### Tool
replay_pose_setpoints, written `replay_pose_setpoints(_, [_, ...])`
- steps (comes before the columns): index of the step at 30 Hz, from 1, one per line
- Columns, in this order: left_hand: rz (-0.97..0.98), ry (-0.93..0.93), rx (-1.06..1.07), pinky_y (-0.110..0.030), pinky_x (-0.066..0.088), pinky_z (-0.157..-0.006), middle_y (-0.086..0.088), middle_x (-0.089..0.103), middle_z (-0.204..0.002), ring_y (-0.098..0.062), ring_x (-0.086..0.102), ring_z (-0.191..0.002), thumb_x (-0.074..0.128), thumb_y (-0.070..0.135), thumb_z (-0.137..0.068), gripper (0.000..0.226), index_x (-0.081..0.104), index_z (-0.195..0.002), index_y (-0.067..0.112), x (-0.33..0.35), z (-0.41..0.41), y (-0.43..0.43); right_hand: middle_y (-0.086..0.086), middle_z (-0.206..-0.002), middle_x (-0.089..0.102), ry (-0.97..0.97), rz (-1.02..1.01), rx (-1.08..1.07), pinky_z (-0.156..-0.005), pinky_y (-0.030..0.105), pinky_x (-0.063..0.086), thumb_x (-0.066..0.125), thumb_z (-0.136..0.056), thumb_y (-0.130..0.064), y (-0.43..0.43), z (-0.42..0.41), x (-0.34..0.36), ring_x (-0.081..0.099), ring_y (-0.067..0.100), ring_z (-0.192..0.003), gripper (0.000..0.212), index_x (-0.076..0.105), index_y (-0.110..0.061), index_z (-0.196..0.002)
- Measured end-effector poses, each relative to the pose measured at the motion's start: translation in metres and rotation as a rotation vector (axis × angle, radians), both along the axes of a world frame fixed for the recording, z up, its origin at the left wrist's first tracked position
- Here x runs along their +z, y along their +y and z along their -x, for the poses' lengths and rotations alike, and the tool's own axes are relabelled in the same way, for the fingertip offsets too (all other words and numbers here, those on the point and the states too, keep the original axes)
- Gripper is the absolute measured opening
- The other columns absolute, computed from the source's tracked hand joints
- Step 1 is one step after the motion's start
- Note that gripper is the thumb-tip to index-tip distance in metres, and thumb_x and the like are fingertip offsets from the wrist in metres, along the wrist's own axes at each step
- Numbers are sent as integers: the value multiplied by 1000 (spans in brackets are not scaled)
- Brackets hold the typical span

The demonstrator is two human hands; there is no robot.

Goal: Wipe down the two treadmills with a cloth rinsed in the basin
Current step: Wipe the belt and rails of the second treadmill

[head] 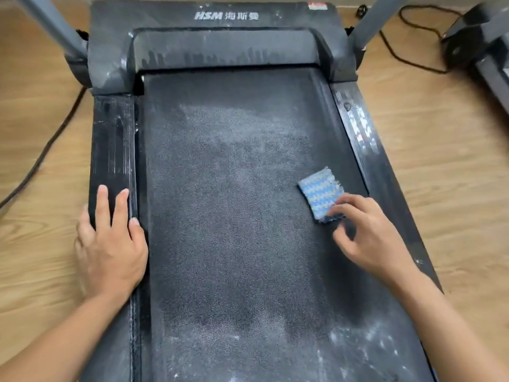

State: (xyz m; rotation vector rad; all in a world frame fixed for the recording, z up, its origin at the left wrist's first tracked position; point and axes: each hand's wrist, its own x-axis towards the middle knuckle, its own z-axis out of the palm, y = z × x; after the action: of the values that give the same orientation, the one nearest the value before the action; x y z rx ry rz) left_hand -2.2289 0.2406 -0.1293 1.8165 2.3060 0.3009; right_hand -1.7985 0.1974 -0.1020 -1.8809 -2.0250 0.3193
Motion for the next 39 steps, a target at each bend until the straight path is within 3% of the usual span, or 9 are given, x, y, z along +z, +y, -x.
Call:
replay_pose_setpoints(4, [2, -4, -5, -71, 38, -109, 0, 21, -174, -48, 31, -146, 37, 37, -102, 58, 36, -160, 29, -2, 2, -1, 11, -154, 50, -14, -24, -11, -119, 43, 39, 55, -97, -31, 21, 10, -10, 49, 33, -141, 47, 61, -7, -137])
replay_pose_setpoints(6, [0, -11, -3, -72, 37, -110, 1, 20, -174, -48, 31, -146, 31, 41, -99, 62, 35, -160, 30, -1, 2, 0, 10, -175, 13, -131, 162, 67, -131, 45, 14, 37, -105, -60, 38, 26, -26, 13, 28, -161, 77, 30, -9, -162])
replay_pose_setpoints(8, [-6, -17, 11, -72, 37, -109, 1, 21, -174, -47, 31, -146, 30, 42, -99, 62, 35, -160, 30, 1, -1, -1, 5, -175, -13, -263, 284, 79, -131, 45, -4, 15, -98, -82, 56, 36, -43, -15, 20, -161, 98, 2, -15, -168])
replay_pose_setpoints(15, [22, -19, -14, -72, 38, -109, -1, 23, -174, -51, 34, -141, 31, 42, -99, 62, 37, -159, 29, 9, -2, -1, 9, -175, -10, -247, 307, -121, -131, 46, -5, 13, -90, -91, 159, 17, -34, -13, 23, -161, 112, -1, -12, -167])
replay_pose_setpoints(22, [-20, -20, -21, -73, 37, -109, -1, 22, -174, -51, 32, -143, 49, 26, -106, 55, 37, -159, 28, -1, 5, -1, 4, -174, -18, -236, 338, -94, -132, 46, -1, 20, -93, -88, 9, -2, -30, -20, 18, -160, 107, -6, -15, -167])
replay_pose_setpoints(27, [-7, -14, -14, -75, 42, -100, -3, 23, -173, -53, 35, -139, 43, 29, -104, 55, 39, -159, 24, 1, 2, 2, 4, -176, -9, -210, 403, -54, -129, 39, -1, 30, -104, -65, -109, -16, -16, -7, 24, -162, 87, 2, -13, -168])
replay_pose_setpoints(32, [34, -24, -23, -76, 42, -99, -1, 20, -174, -52, 35, -140, 35, 35, -99, 61, 37, -160, 24, 7, 1, 1, 7, -151, 55, -273, 234, 54, -122, 37, 30, 47, -89, -5, -95, -46, 3, 49, 33, -142, 57, 56, -8, -145])
replay_pose_setpoints(36, [39, -30, -20, -76, 40, -102, -1, 19, -174, -50, 33, -143, 35, 36, -99, 61, 37, -159, 25, 8, 0, 2, 1, -117, 71, -272, 159, 48, -105, 32, 44, 87, -80, -2, -67, -57, 9, 63, 25, -117, 34, 73, -12, -110])
replay_pose_setpoints(39, [15, -29, -15, -76, 39, -103, -1, 19, -174, -50, 32, -144, 39, 32, -102, 57, 37, -159, 26, 8, -1, 1, 0, -114, 70, -200, 128, 25, -96, 26, 43, 88, -74, 1, -54, -56, 17, 65, 22, -109, 31, 70, -14, -95])
